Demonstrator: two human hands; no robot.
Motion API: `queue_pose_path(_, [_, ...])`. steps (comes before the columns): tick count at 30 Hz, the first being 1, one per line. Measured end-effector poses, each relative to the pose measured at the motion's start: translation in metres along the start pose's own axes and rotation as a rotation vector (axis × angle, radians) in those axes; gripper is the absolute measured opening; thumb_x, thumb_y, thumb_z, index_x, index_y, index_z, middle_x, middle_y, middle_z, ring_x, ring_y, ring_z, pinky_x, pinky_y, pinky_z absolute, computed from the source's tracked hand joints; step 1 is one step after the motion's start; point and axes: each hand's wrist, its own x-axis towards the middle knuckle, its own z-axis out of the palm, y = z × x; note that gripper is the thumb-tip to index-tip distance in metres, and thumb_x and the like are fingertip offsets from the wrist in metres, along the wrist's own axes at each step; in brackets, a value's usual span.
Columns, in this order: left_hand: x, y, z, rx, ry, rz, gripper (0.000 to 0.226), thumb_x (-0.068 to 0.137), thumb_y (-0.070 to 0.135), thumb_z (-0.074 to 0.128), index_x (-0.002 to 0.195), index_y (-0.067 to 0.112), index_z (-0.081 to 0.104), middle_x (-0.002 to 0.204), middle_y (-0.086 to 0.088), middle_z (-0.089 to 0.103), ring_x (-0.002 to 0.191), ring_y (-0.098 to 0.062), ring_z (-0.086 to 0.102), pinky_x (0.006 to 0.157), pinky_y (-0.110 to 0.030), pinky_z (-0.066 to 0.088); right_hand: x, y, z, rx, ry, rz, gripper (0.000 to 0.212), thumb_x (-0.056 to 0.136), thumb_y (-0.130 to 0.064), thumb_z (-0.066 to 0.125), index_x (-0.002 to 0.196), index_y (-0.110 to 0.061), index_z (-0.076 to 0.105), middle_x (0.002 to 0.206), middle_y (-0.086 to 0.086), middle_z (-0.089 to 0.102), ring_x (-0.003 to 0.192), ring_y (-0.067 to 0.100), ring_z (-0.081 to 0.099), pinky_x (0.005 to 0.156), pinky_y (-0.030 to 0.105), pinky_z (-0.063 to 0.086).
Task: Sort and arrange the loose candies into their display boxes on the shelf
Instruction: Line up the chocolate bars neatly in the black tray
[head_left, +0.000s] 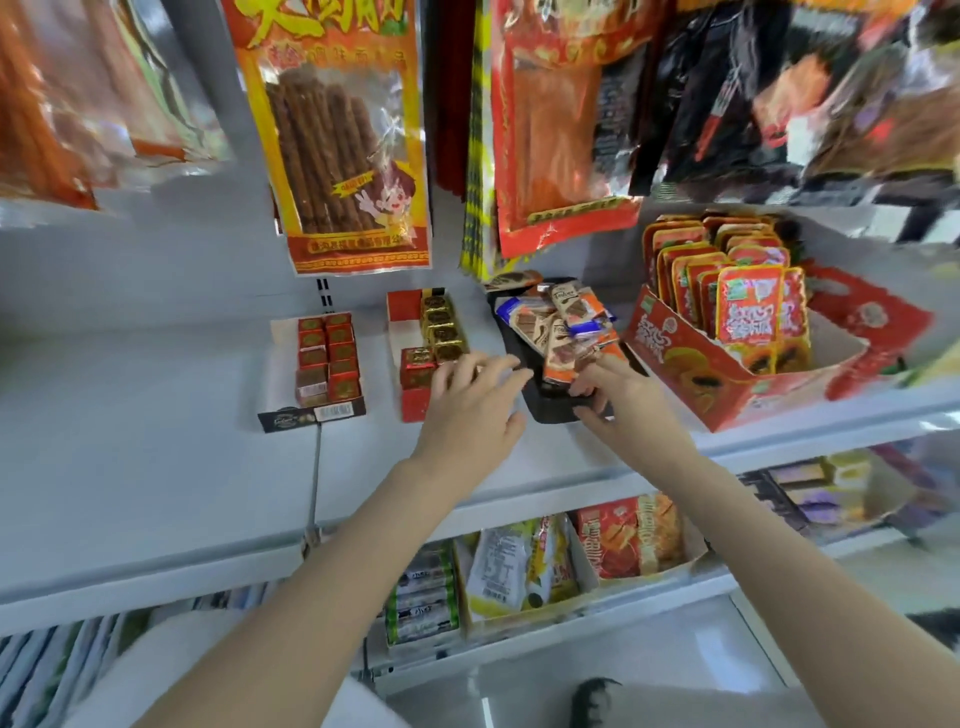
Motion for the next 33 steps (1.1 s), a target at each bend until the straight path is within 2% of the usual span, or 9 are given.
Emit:
queue_pose_path(6, [0.001, -0.009, 0.016, 0.065, 0.024, 0.023, 0.033, 0.084, 0.024, 0.048, 0.114, 0.019, 0.063, 0.115, 0.003, 0.061, 0.114, -0.025, 0.048, 0.096, -0.034, 0.020, 0.003, 0.006, 0.008, -0.162, 0.083, -0.062, 0.022, 0.074, -0.009, 0.070, 0.095, -0.009, 0.064, 0.105, 0.009, 0.063, 0.098, 0.034, 0.054, 0.078, 0.042, 0.040])
queue_pose_path(10, [0.001, -0.011, 0.016, 0.057, 0.072, 0.016, 0.029, 0.079, 0.022, 0.048, 0.098, 0.015, 0.068, 0.097, 0.002, 0.067, 0.101, -0.026, 0.057, 0.094, -0.036, 0.035, 0.002, -0.005, 0.014, -0.170, 0.100, -0.111, 0.026, 0.060, -0.009, 0.079, 0.080, -0.010, 0.063, 0.082, 0.007, 0.066, 0.084, 0.035, 0.058, 0.067, 0.038, 0.038])
queue_pose_path(13, [0.003, -0.013, 0.005, -0.045, 0.112, 0.013, 0.037, 0.083, 0.024, 0.036, 0.100, 0.012, 0.067, 0.098, 0.000, 0.067, 0.100, -0.025, 0.058, 0.094, -0.029, 0.028, -0.005, -0.022, 0.011, -0.155, 0.002, -0.214, 0.023, 0.064, -0.015, 0.077, 0.081, -0.010, 0.061, 0.085, 0.007, 0.067, 0.088, 0.031, 0.057, 0.071, 0.039, 0.037])
queue_pose_path(17, [-0.003, -0.011, -0.006, -0.206, 0.090, 0.064, 0.035, 0.088, 0.017, 0.040, 0.114, 0.009, 0.063, 0.112, -0.005, 0.065, 0.109, -0.024, 0.055, 0.095, -0.037, 0.040, -0.016, -0.021, -0.008, -0.138, -0.044, -0.299, 0.013, 0.072, -0.019, 0.072, 0.080, -0.012, 0.066, 0.083, 0.003, 0.065, 0.085, 0.027, 0.051, 0.072, 0.041, 0.042])
queue_pose_path(20, [-0.010, 0.002, -0.010, -0.296, 0.048, 0.089, 0.034, 0.094, 0.016, 0.041, 0.124, 0.010, 0.056, 0.122, -0.004, 0.060, 0.114, -0.020, 0.052, 0.097, -0.029, 0.037, -0.018, -0.002, -0.018, -0.123, 0.058, -0.210, 0.019, 0.072, -0.021, 0.074, 0.087, -0.012, 0.066, 0.094, 0.007, 0.061, 0.085, 0.023, 0.047, 0.069, 0.034, 0.039])
queue_pose_path(23, [-0.009, 0.015, -0.004, -0.261, -0.013, 0.059, 0.042, 0.093, 0.036, 0.046, 0.130, 0.017, 0.049, 0.125, 0.001, 0.050, 0.117, -0.016, 0.044, 0.096, -0.026, 0.034, -0.019, 0.008, -0.014, -0.080, 0.017, -0.061, 0.033, 0.079, -0.024, 0.069, 0.108, -0.010, 0.059, 0.112, 0.012, 0.052, 0.099, 0.030, 0.047, 0.083, 0.037, 0.040])
queue_pose_path(27, [-0.003, 0.026, 0.002, -0.205, -0.013, -0.046, 0.051, 0.080, 0.052, 0.058, 0.119, 0.019, 0.050, 0.119, 0.001, 0.044, 0.114, -0.017, 0.039, 0.091, -0.026, 0.035, -0.014, 0.008, -0.008, 0.025, -0.003, -0.032, 0.023, 0.082, -0.011, 0.064, 0.105, -0.011, 0.060, 0.103, 0.008, 0.058, 0.094, 0.027, 0.055, 0.080, 0.041, 0.046])
queue_pose_path(30, [0.002, 0.025, 0.001, -0.248, -0.035, -0.084, 0.051, 0.077, 0.054, 0.061, 0.114, 0.020, 0.050, 0.115, 0.001, 0.044, 0.112, -0.018, 0.040, 0.091, -0.028, 0.037, -0.007, 0.012, -0.015, 0.084, -0.018, -0.008, 0.021, 0.080, -0.004, 0.064, 0.100, -0.010, 0.065, 0.093, 0.009, 0.065, 0.083, 0.022, 0.061, 0.073, 0.028, 0.050])
queue_pose_path(33, [0.005, 0.018, -0.008, -0.328, -0.117, -0.097, 0.045, 0.078, 0.044, 0.066, 0.113, 0.019, 0.051, 0.115, 0.001, 0.044, 0.110, -0.016, 0.045, 0.090, -0.030, 0.042, -0.003, 0.018, -0.024, 0.111, 0.002, 0.026, 0.023, 0.080, 0.000, 0.061, 0.101, -0.009, 0.067, 0.093, 0.006, 0.068, 0.077, 0.012, 0.060, 0.065, 0.003, 0.038])
